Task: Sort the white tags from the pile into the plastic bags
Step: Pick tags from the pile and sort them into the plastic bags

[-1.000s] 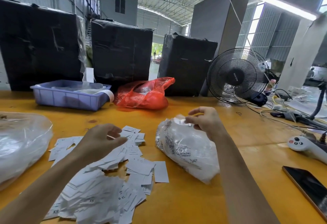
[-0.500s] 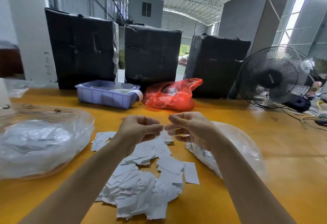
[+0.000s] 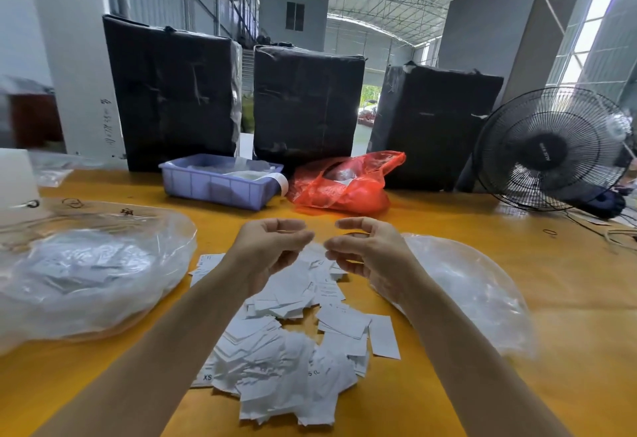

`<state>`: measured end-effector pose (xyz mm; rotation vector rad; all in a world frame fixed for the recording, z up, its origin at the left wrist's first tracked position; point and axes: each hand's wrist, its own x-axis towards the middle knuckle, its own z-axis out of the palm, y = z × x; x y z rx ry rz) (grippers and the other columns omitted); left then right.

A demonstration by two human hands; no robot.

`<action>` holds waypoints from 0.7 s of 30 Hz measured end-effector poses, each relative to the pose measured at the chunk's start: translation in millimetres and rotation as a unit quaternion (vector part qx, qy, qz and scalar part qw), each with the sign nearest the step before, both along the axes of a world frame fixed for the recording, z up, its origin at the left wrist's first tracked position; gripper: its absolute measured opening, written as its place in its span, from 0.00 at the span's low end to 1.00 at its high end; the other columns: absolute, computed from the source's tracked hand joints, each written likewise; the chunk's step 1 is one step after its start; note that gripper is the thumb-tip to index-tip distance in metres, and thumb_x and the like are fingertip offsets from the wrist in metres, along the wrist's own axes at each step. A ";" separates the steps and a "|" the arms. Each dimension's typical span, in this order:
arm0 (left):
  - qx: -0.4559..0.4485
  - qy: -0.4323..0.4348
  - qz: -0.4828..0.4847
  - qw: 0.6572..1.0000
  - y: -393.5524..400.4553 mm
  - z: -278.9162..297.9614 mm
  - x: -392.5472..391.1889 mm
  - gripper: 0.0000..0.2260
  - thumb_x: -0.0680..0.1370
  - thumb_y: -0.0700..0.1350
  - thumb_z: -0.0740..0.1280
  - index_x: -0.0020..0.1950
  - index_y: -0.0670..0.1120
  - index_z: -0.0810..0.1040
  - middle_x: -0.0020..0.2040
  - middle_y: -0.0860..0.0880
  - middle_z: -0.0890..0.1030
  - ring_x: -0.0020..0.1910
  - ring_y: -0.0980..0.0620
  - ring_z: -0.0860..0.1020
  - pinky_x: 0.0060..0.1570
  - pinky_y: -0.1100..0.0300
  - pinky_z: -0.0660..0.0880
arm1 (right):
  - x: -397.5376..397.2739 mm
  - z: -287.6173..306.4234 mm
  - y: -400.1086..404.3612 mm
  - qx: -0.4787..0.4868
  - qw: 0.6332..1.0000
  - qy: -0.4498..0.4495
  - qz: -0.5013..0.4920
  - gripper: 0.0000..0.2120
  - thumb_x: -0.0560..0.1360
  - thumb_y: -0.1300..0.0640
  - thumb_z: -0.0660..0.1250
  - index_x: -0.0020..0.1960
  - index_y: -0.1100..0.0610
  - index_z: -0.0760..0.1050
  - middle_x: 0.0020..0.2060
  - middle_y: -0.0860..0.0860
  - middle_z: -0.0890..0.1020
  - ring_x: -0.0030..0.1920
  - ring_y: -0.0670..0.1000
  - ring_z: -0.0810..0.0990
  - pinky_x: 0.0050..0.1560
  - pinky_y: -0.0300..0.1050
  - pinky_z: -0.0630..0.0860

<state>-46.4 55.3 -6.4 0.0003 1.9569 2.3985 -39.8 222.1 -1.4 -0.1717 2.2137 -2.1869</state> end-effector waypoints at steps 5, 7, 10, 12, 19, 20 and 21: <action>0.099 0.001 0.057 0.993 -4.8 2.3 -5.1 0.06 0.73 0.41 0.71 0.45 0.39 0.79 0.37 0.46 0.83 0.35 0.52 0.81 0.34 0.65 0.78 | 5.1 -21.1 -23.3 0.116 0.992 0.029 0.030 0.12 0.72 0.67 0.69 0.55 0.63 0.74 0.38 0.56 0.83 0.36 0.51 0.83 0.39 0.41 0.79; 0.090 0.015 0.071 0.993 -9.4 2.8 -6.3 0.07 0.74 0.42 0.70 0.46 0.38 0.78 0.37 0.46 0.84 0.34 0.52 0.83 0.33 0.65 0.79 | 2.0 -40.2 -33.9 0.301 0.947 0.113 -0.014 0.12 0.75 0.63 0.66 0.59 0.62 0.75 0.46 0.57 0.84 0.45 0.53 0.82 0.51 0.48 0.78; 0.038 0.044 0.102 0.993 -16.0 2.5 -8.3 0.05 0.74 0.41 0.70 0.44 0.40 0.79 0.32 0.49 0.84 0.30 0.56 0.82 0.29 0.67 0.77 | -4.7 -65.0 -47.5 0.454 0.872 0.181 0.002 0.18 0.79 0.57 0.62 0.68 0.57 0.70 0.64 0.54 0.76 0.66 0.52 0.71 0.66 0.44 0.67; 0.008 0.058 0.120 0.991 -18.4 1.6 -9.3 0.04 0.73 0.41 0.72 0.43 0.41 0.79 0.30 0.50 0.83 0.31 0.56 0.81 0.29 0.68 0.76 | -8.3 -77.3 -55.7 0.491 0.852 0.178 0.035 0.23 0.78 0.51 0.63 0.71 0.57 0.66 0.69 0.53 0.70 0.70 0.51 0.65 0.67 0.43 0.62; -0.064 0.065 0.143 0.986 -22.5 -1.3 -10.6 0.10 0.63 0.44 0.77 0.40 0.43 0.79 0.36 0.46 0.81 0.36 0.51 0.76 0.41 0.59 0.74 | -12.9 -80.2 -55.0 0.510 0.832 0.217 0.020 0.07 0.73 0.63 0.64 0.37 0.60 0.73 0.40 0.58 0.81 0.45 0.56 0.77 0.37 0.44 0.64; -0.071 0.062 0.142 0.985 -23.2 -1.5 -10.6 0.12 0.62 0.46 0.77 0.40 0.43 0.79 0.35 0.47 0.80 0.35 0.51 0.74 0.39 0.59 0.72 | -12.5 -76.3 -50.6 0.494 0.841 0.218 0.024 0.12 0.73 0.65 0.63 0.32 0.57 0.70 0.36 0.56 0.80 0.40 0.55 0.76 0.35 0.42 0.62; -0.075 0.061 0.142 0.985 -23.8 -1.9 -10.9 0.13 0.61 0.46 0.77 0.40 0.43 0.80 0.34 0.47 0.79 0.34 0.52 0.73 0.38 0.59 0.71 | -12.3 -72.0 -46.0 0.472 0.855 0.213 0.024 0.17 0.74 0.66 0.62 0.29 0.54 0.67 0.31 0.53 0.76 0.36 0.51 0.73 0.33 0.40 0.62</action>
